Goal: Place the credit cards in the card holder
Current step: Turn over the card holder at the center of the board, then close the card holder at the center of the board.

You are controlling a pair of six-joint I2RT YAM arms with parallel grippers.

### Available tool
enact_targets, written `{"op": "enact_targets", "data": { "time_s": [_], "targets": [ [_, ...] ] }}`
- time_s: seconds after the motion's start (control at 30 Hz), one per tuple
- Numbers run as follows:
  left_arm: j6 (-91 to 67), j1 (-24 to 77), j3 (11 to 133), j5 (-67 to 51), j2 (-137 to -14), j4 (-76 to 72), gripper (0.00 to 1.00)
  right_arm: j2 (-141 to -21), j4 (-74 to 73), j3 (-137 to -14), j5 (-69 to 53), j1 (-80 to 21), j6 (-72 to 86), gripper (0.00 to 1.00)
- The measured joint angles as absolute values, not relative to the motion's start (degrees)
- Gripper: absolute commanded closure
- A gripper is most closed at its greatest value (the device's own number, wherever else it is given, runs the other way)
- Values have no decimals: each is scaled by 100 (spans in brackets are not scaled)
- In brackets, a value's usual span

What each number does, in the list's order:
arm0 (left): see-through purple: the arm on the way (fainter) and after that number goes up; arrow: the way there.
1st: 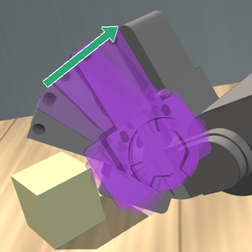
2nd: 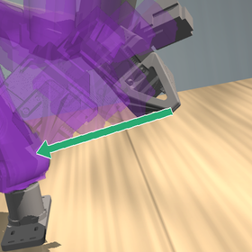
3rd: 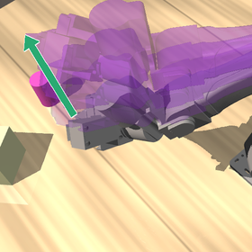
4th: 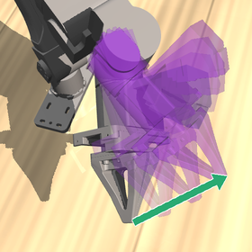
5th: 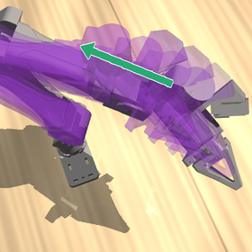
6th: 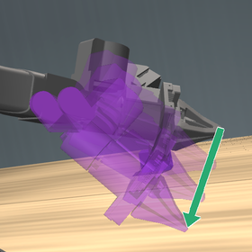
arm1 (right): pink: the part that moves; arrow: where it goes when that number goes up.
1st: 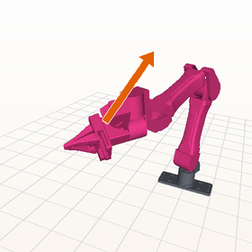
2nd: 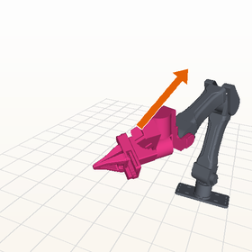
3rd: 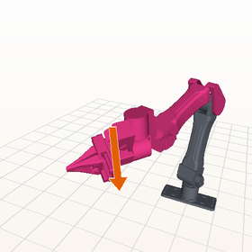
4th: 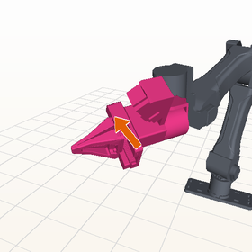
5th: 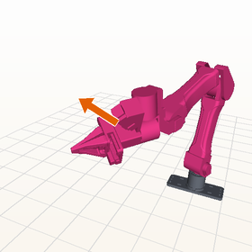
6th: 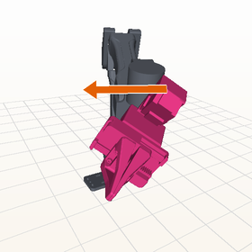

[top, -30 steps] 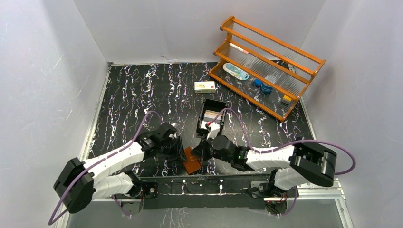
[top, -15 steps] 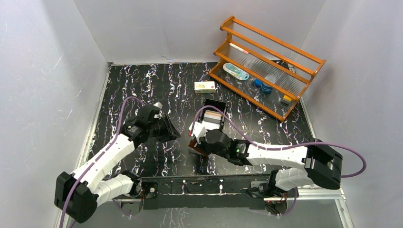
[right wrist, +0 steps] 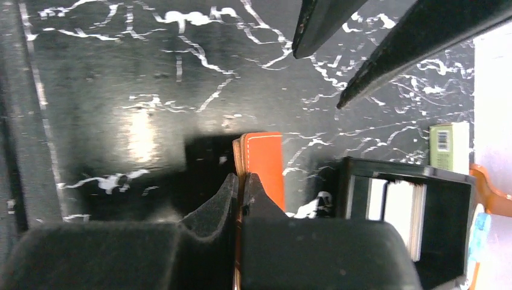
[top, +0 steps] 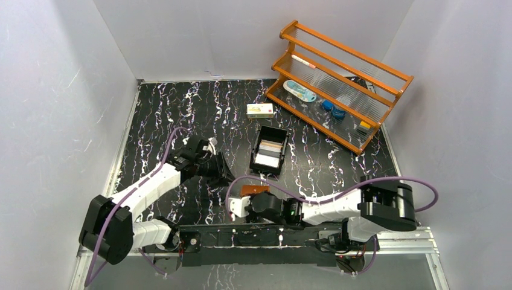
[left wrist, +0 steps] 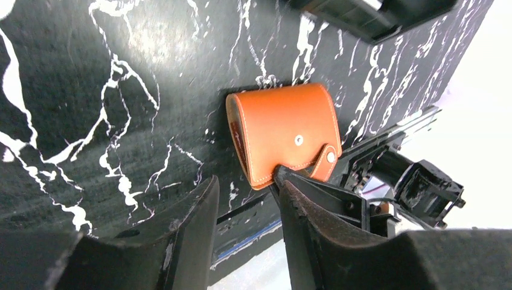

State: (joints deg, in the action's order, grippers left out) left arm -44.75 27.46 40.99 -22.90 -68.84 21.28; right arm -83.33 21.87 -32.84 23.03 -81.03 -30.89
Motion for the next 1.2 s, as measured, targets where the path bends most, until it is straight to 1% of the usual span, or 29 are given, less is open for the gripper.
{"op": "enact_targets", "data": {
  "time_s": [0.2,0.33,0.43,0.53,0.63,0.7,0.8,0.87,0.93,1.0,1.1,1.2],
  "targets": [
    [-4501,2746,3516,-2648,-6877,1778,62,-8809,2231,-3293,2342,-8458,-2729,73],
    [-4523,2746,3216,-2812,-6888,1511,63,-8875,1997,-3299,2139,-8569,-2250,61],
    [-4523,2749,3124,-2912,-6956,1406,66,-8742,1824,-3354,1975,-8591,-1855,57],
    [-4510,2766,3124,-2961,-7013,1256,68,-8256,1511,-3354,1806,-8573,-1245,56],
    [-4473,2829,3124,-2945,-7022,1179,68,-7365,1282,-3341,1730,-8396,-266,56],
    [-4442,2875,3135,-2934,-7078,1157,68,-6681,1157,-3321,1712,-8106,462,57],
    [-4412,2967,3203,-2912,-7264,1138,68,-6121,862,-3323,1566,-7640,1256,57],
    [-4407,3063,3269,-2871,-7435,1116,69,-6062,582,-3347,1472,-7376,1610,57],
    [-4410,3179,3334,-2818,-7540,1116,73,-6217,196,-3424,1382,-7227,1879,57],
    [-4429,3299,3404,-2742,-7579,1109,77,-6423,-84,-3476,1308,-7199,2082,60],
    [-4495,3424,3479,-2630,-7561,1068,81,-6681,-375,-3483,1157,-7196,2300,64],
    [-4567,3465,3487,-2589,-7516,1002,82,-6794,-429,-3470,1020,-7192,2464,66]
  ]
}}
